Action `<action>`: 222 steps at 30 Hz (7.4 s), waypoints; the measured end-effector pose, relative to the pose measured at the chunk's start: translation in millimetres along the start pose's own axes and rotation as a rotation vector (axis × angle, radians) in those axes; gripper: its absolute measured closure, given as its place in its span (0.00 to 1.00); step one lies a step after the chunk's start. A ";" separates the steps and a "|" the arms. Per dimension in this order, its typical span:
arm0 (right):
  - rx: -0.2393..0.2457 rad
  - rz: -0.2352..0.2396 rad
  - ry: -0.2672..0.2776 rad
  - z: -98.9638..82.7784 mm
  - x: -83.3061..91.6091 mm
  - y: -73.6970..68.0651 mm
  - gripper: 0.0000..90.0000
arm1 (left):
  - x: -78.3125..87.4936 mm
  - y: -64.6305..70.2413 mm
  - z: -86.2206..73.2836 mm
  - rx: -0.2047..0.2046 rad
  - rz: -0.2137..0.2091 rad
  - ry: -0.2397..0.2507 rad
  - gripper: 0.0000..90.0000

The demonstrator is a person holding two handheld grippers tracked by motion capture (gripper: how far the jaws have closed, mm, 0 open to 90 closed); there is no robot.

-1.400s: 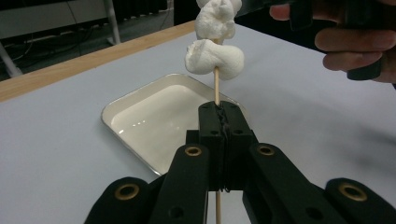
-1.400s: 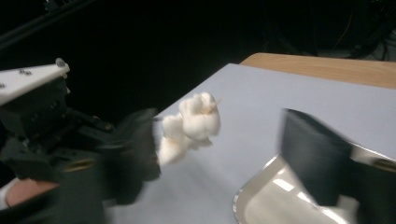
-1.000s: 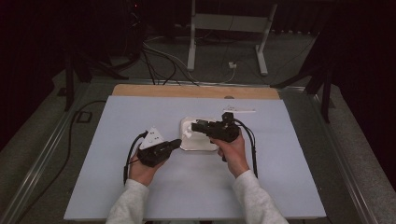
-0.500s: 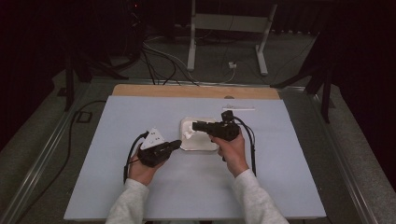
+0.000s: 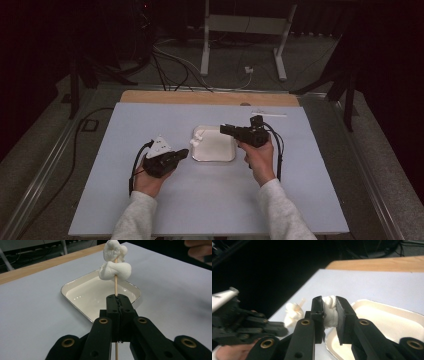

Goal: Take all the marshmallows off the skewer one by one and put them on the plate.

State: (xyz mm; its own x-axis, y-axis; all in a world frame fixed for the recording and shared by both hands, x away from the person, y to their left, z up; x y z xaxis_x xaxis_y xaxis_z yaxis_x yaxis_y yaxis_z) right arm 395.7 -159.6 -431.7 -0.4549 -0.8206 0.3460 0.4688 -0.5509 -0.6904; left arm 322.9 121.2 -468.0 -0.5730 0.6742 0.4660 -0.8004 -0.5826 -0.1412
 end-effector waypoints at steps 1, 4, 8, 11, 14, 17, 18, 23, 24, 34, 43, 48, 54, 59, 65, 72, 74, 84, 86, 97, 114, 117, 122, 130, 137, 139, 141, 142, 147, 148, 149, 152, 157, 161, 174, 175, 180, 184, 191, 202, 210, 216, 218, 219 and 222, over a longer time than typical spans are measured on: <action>0.003 -0.015 -0.007 -1.1 -1.7 1.8 0.87 | 0.1 -0.1 0.0 0.003 -0.002 0.004 1.00; 0.024 -0.059 -0.025 -4.0 -6.9 6.2 0.87 | 0.7 -0.1 0.4 0.004 -0.004 0.007 1.00; 0.043 -0.111 -0.045 -8.5 -14.2 11.7 0.86 | 1.1 -0.1 0.9 0.007 -0.005 0.012 1.00; 0.035 -0.149 -0.061 -13.4 -20.5 19.0 0.86 | 1.6 -0.3 1.0 0.011 -0.003 0.015 1.00; 0.028 -0.192 -0.087 -19.1 -28.1 28.9 0.86 | 2.0 -0.6 1.1 0.013 -0.001 0.018 1.00; 0.040 -0.224 -0.112 -23.9 -34.7 33.9 0.85 | 2.0 -0.9 0.9 0.016 -0.002 0.019 1.00; 0.044 -0.233 -0.118 -25.3 -36.7 35.2 0.85 | 1.9 -0.9 0.8 0.016 -0.002 0.018 1.00; 0.038 -0.249 -0.144 -29.2 -43.6 39.8 0.79 | 2.1 -1.3 0.8 0.019 0.001 0.019 1.00; 0.039 -0.247 -0.144 -29.5 -44.5 40.3 0.71 | 2.3 -1.4 0.8 0.021 0.003 0.020 1.00; 0.060 -0.258 -0.111 -30.1 -41.3 27.5 0.27 | 2.3 -1.7 0.6 0.023 0.006 0.019 1.00; 0.052 -0.106 -0.079 -22.7 -31.5 5.0 0.22 | -0.8 0.6 0.9 0.018 -0.001 0.016 1.00; 0.072 -0.028 -0.089 -20.4 -31.8 -7.7 0.34 | -2.1 1.8 1.3 0.017 -0.008 0.017 1.00; 0.108 0.063 -0.112 -21.2 -38.7 -20.0 0.53 | -3.6 4.1 2.2 0.017 -0.023 0.025 1.00; 0.089 0.096 -0.145 -21.7 -46.6 -22.0 0.57 | -2.4 5.9 4.4 0.007 -0.032 0.042 1.00; 0.009 0.193 -0.193 -23.4 -49.5 -19.3 0.80 | -1.8 4.7 3.6 0.007 -0.030 0.044 1.00; 0.010 0.179 -0.159 -21.5 -45.0 -20.9 0.88 | -1.2 4.5 3.9 -0.006 -0.024 0.056 1.00; 0.006 0.172 -0.141 -20.8 -44.3 -21.3 0.88 | -0.5 4.2 3.7 -0.009 -0.026 0.057 1.00; 0.009 0.094 0.015 -7.5 -22.7 -15.2 0.90 | -1.5 1.6 -6.1 -0.059 0.018 -0.047 1.00; -0.009 0.089 0.061 -0.6 -12.2 -11.5 0.90 | -1.8 -1.7 -8.7 -0.013 0.017 -0.032 1.00; 0.086 -0.210 -0.087 -16.0 -18.1 22.0 0.86 | 0.1 -6.0 -7.1 0.053 0.017 0.018 1.00; 0.045 -0.301 -0.167 -31.2 -36.7 40.8 0.31 | -0.8 -6.1 -6.7 0.064 0.027 0.020 1.00; 0.055 -0.257 -0.143 -27.4 -33.8 30.9 0.27 | -1.7 -5.2 -6.1 0.062 0.027 0.019 1.00; 0.046 -0.158 -0.132 -23.3 -30.2 16.7 0.24 | -2.6 -4.2 -5.5 0.062 0.025 0.018 1.00; 0.075 -0.086 -0.111 -21.6 -31.0 -3.8 0.25 | -3.2 -3.2 -2.9 0.066 0.022 0.026 1.00; 0.104 -0.052 -0.114 -22.5 -37.8 -19.9 0.27 | -4.1 -1.3 -0.1 0.065 0.015 0.034 1.00; 0.105 -0.037 -0.112 -22.5 -40.1 -23.5 0.28 | -3.8 -1.5 0.6 0.069 0.015 0.038 1.00; 0.107 -0.025 -0.111 -22.7 -42.4 -26.6 0.28 | -3.2 -1.5 1.3 0.070 0.013 0.044 1.00; 0.108 -0.021 -0.114 -22.9 -43.7 -28.0 0.28 | -3.0 -1.5 1.6 0.070 0.013 0.045 1.00; 0.105 -0.001 -0.130 -25.2 -50.2 -32.0 0.29 | -3.4 -0.2 2.9 0.068 0.009 0.050 1.00; 0.102 0.003 -0.134 -25.9 -51.4 -32.4 0.29 | -3.5 0.0 3.1 0.068 0.009 0.050 1.00; 0.100 0.004 -0.137 -26.6 -52.5 -32.9 0.30 | -3.5 0.1 3.2 0.068 0.008 0.051 1.00; 0.092 0.019 -0.138 -27.4 -54.7 -33.5 0.33 | -3.1 0.4 3.8 0.067 0.009 0.052 1.00; 0.081 0.043 -0.146 -29.1 -57.0 -34.3 0.37 | -2.6 1.2 5.2 0.064 0.009 0.058 1.00; 0.090 0.049 -0.154 -31.6 -58.9 -35.4 0.41 | -2.3 2.1 6.3 0.061 0.009 0.060 1.00; 0.031 0.078 -0.175 -34.0 -63.4 -34.6 0.76 | -3.5 4.8 7.7 0.049 0.001 0.064 1.00; 0.026 0.086 -0.177 -34.2 -63.5 -34.1 0.79 | -3.5 4.8 7.6 0.050 0.001 0.064 1.00; 0.026 0.089 -0.173 -34.0 -62.9 -35.0 0.84 | -3.7 4.9 7.5 0.047 0.000 0.065 1.00; 0.033 0.087 -0.161 -33.4 -61.4 -35.8 0.86 | -3.9 5.1 7.2 0.044 -0.003 0.066 1.00; -0.002 0.073 -0.091 -23.5 -49.4 -31.3 0.89 | -6.0 5.5 2.4 0.037 -0.021 0.050 1.00; 0.014 0.046 -0.035 -12.1 -33.1 -27.2 0.90 | -6.7 7.0 3.0 0.006 -0.029 0.042 1.00; 0.014 0.037 -0.017 -8.2 -30.9 -26.6 0.90 | -3.5 4.2 2.2 0.014 -0.044 0.057 1.00; 0.008 0.027 -0.006 -3.4 -28.3 -24.8 0.90 | -2.7 3.5 2.3 0.008 -0.043 0.050 1.00; -0.003 -0.005 0.060 1.1 -21.5 -23.0 0.90 | -3.2 2.3 -2.5 -0.003 -0.023 0.005 1.00; -0.028 0.005 0.082 5.8 -16.3 -19.7 0.90 | -1.9 -0.3 -5.3 0.033 -0.034 0.027 1.00; 0.026 -0.042 0.056 12.2 -9.9 -18.0 0.90 | 0.0 -3.9 -3.9 0.061 -0.029 0.052 1.00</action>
State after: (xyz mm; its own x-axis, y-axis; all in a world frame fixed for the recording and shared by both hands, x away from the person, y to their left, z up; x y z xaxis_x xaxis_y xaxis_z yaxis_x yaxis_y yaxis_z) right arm 401.0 -143.4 -415.0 -0.5157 -0.7872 0.3383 0.4674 -0.5894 -0.6589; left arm 325.4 125.2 -470.8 -0.5593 0.7130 0.4228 -0.8055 -0.5879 -0.0742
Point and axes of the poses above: each handheld gripper's, and its own axes: x roughly backward along the jaws, z roughly out of its top, y roughly to its right, the point moved 2 cm from there along -x, roughly forward along the jaws, and after that the axes turned 14 degrees about -x, right-handed, at the moved point
